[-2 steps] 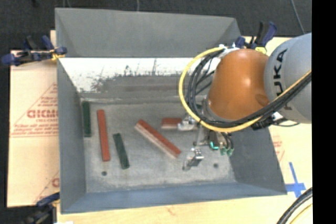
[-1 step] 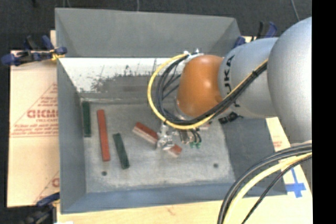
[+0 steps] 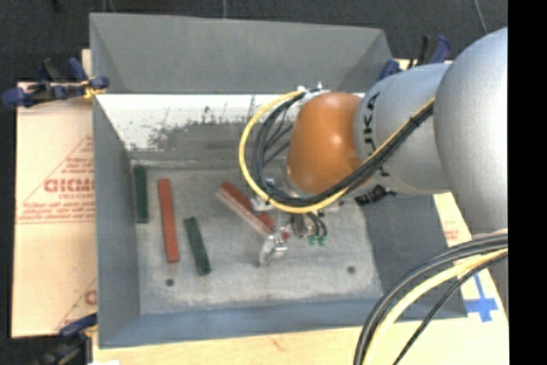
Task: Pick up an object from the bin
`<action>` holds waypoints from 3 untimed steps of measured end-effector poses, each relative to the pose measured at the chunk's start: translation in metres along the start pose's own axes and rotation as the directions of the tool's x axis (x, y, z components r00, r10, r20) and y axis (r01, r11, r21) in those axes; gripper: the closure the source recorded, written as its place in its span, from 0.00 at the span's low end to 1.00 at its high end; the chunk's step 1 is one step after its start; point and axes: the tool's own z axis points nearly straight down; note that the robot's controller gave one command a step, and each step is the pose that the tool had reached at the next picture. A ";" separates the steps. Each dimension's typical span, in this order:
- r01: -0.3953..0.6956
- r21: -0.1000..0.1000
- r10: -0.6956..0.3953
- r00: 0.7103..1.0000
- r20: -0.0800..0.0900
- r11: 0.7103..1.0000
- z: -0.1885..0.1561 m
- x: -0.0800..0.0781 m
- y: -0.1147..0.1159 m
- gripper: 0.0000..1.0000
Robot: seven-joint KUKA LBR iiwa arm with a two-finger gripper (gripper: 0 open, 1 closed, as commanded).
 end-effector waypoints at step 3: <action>0.373 0.002 -0.373 0.928 -0.003 0.928 0.000 -0.021 -0.039 0.00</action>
Offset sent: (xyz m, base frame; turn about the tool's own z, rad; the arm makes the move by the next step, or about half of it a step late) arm 0.0181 -0.0363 -0.0109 -0.3857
